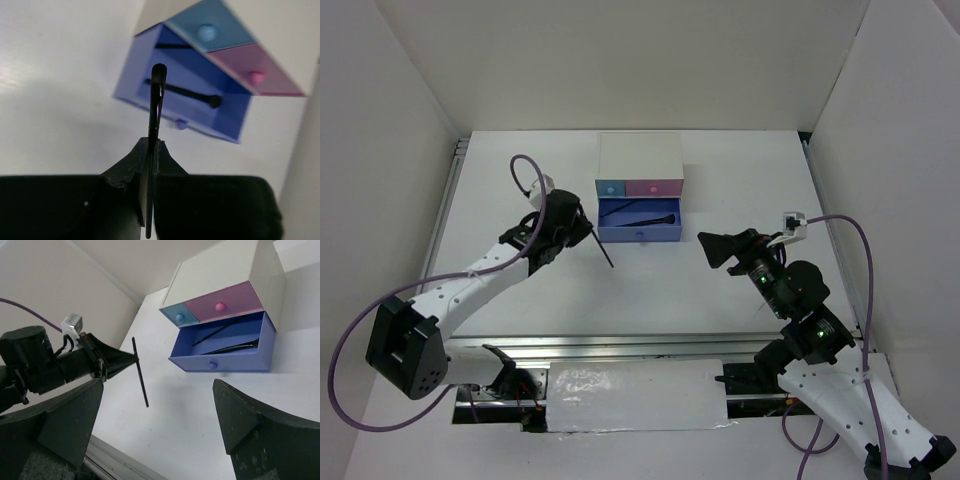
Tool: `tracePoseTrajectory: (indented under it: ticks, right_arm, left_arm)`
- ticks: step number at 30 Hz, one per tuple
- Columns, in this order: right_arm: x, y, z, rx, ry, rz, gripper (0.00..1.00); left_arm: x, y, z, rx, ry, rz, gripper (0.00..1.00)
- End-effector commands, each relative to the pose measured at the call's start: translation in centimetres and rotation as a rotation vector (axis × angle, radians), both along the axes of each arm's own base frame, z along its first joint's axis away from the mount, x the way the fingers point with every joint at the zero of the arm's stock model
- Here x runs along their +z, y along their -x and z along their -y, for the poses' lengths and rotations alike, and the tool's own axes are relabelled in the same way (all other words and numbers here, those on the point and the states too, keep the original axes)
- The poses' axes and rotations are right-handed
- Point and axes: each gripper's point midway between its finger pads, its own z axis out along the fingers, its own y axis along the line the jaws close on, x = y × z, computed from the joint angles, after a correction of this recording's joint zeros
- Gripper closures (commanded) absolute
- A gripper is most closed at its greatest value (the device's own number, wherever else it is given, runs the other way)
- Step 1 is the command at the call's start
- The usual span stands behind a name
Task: Organize the makeup
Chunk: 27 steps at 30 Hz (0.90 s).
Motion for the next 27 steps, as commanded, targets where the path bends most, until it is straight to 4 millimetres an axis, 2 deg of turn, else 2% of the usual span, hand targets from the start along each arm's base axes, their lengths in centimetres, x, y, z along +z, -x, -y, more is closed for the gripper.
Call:
tracePoseTrajectory:
  ticks: [1, 3, 4, 5, 6, 7, 8, 9, 10, 11, 12, 14, 15, 16, 20, 21, 24, 27]
  right_arm:
    - [1.0, -0.2, 0.7, -0.037, -0.013, 0.041, 0.02]
    - [1.4, 0.0, 0.9, -0.040, -0.023, 0.053, 0.02]
    - [1.3, 0.0, 1.0, -0.043, -0.023, 0.053, 0.02]
    - [1.4, 0.1, 1.1, -0.045, -0.026, 0.055, 0.02]
    - [1.5, 0.1, 1.2, -0.049, -0.029, 0.058, 0.02]
    - [1.4, 0.1, 1.2, -0.051, -0.029, 0.058, 0.02]
    - [1.5, 0.1, 1.2, -0.049, -0.030, 0.059, 0.02]
    - [1.4, 0.1, 1.2, -0.048, -0.026, 0.056, 0.02]
    - [1.4, 0.1, 1.1, -0.048, -0.025, 0.055, 0.02]
    - [1.4, 0.1, 1.2, -0.049, -0.025, 0.055, 0.02]
    - [1.5, 0.2, 1.1, -0.045, -0.027, 0.058, 0.02]
    - [1.4, 0.3, 1.2, -0.046, -0.027, 0.058, 0.02]
    - [1.5, 0.3, 1.4, -0.049, -0.029, 0.063, 0.02]
    - [1.6, 0.4, 1.4, -0.048, -0.028, 0.065, 0.02]
    - [1.8, 0.6, 1.5, -0.050, -0.031, 0.072, 0.02]
    - [1.8, 0.6, 1.5, -0.047, -0.032, 0.074, 0.02]
    - [1.8, 0.7, 1.5, -0.044, -0.029, 0.075, 0.02]
    - [1.8, 0.8, 1.5, -0.041, -0.030, 0.078, 0.02]
  left_arm:
    - [5.8, -3.2, 3.4, 0.005, 0.214, 0.259, 1.00]
    - [7.8, -3.9, 4.6, 0.010, 0.276, 0.354, 1.00]
    - [8.2, -4.5, 4.6, 0.051, 0.295, 0.383, 1.00]
    - [9.6, -5.0, 5.3, 0.060, 0.338, 0.435, 1.00]
    - [10.1, -5.4, 5.6, 0.089, 0.378, 0.453, 1.00]
    - [9.6, -5.8, 5.9, 0.109, 0.395, 0.458, 1.00]
    - [10.9, -6.3, 6.3, 0.133, 0.447, 0.518, 1.00]
    - [11.1, -6.5, 6.5, 0.151, 0.472, 0.540, 1.00]
    - [10.0, -6.8, 6.7, 0.181, 0.487, 0.540, 1.00]
    - [9.8, -7.0, 6.6, 0.219, 0.498, 0.562, 1.00]
    - [10.6, -7.3, 6.7, 0.238, 0.551, 0.605, 1.00]
    - [9.4, -7.9, 7.1, 0.269, 0.565, 0.615, 1.00]
    - [10.1, -8.3, 7.0, 0.296, 0.603, 0.656, 1.00]
    - [8.7, -8.8, 7.3, 0.305, 0.595, 0.650, 1.00]
    - [8.4, -10.1, 8.3, 0.301, 0.629, 0.732, 1.00]
    - [7.8, -10.6, 8.7, 0.291, 0.609, 0.743, 1.00]
    - [8.2, -11.1, 9.2, 0.293, 0.630, 0.758, 1.00]
    - [6.9, -11.1, 9.3, 0.304, 0.600, 0.743, 1.00]
